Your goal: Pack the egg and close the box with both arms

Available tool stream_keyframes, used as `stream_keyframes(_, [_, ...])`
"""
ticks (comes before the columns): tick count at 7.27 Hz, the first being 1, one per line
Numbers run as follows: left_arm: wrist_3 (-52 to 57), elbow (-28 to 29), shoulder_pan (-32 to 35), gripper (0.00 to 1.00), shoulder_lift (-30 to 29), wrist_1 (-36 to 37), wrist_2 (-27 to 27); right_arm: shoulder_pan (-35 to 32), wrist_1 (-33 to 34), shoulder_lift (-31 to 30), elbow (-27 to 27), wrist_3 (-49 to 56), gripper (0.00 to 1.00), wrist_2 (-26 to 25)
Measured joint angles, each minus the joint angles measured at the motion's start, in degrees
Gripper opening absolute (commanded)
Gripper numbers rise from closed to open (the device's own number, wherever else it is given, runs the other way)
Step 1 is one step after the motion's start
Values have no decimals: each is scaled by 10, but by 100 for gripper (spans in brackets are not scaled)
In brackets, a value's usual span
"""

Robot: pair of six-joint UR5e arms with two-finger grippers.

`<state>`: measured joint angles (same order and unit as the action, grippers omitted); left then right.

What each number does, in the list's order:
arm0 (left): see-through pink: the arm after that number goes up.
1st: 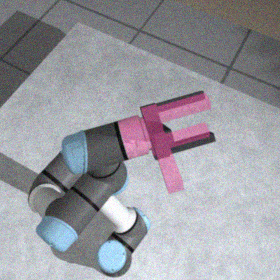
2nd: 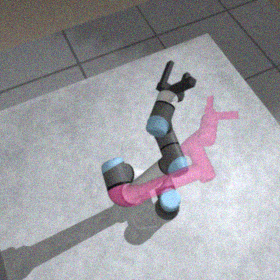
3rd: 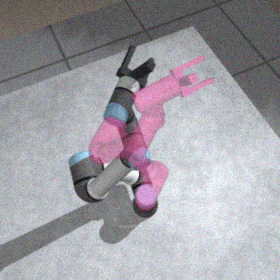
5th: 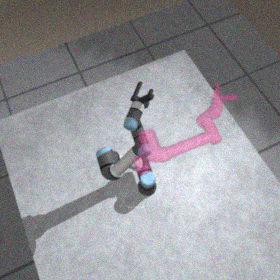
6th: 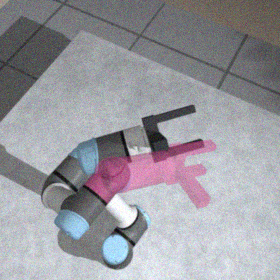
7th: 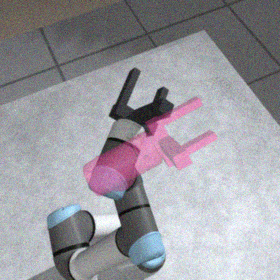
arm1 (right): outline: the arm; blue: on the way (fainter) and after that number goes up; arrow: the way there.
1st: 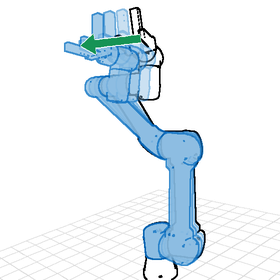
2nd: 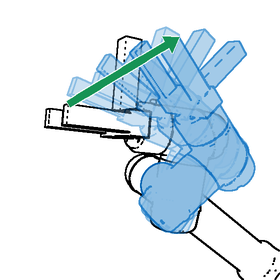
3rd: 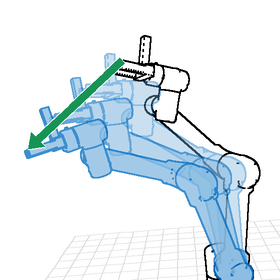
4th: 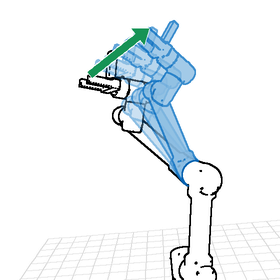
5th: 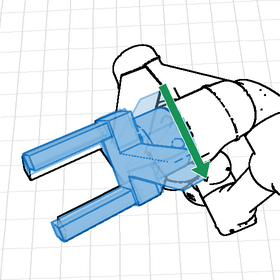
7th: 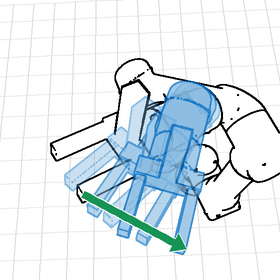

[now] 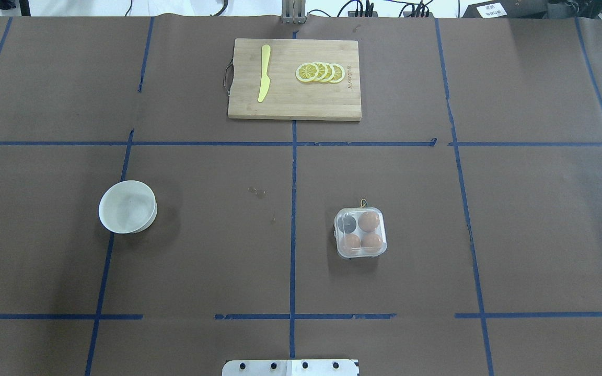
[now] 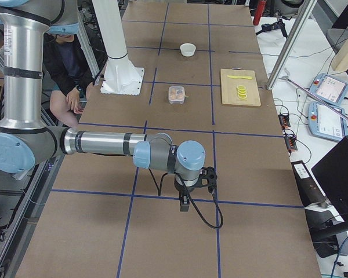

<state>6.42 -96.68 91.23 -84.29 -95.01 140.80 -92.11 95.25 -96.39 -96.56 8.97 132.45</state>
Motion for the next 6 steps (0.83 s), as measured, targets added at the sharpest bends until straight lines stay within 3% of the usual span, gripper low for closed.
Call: stream_keyframes(6, [0, 1, 0, 100, 0, 1, 0, 0, -1, -10, 1, 0, 100, 0])
